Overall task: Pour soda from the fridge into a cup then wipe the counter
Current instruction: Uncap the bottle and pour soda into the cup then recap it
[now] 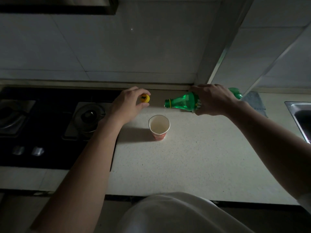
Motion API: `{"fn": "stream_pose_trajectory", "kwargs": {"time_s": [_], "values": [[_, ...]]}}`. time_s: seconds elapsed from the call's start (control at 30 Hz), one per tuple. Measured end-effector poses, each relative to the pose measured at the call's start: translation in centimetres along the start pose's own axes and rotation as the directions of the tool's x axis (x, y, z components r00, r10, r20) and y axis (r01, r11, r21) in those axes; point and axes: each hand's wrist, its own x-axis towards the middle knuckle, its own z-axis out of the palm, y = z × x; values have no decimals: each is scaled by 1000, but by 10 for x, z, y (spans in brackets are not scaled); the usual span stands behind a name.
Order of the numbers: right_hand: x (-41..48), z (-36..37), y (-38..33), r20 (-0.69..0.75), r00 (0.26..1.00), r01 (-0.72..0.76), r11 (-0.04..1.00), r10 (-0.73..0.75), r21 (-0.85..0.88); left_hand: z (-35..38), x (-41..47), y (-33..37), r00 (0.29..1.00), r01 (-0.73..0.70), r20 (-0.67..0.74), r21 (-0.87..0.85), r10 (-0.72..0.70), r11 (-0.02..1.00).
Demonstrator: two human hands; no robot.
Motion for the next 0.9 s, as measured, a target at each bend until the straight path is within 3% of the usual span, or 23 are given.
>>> {"fn": "stream_pose_trajectory", "kwargs": {"time_s": [0.9], "values": [[1, -7, -7, 13, 1000, -2, 1000, 2, 3, -2, -2, 1, 1000, -3, 16, 5, 2, 1000]]}}
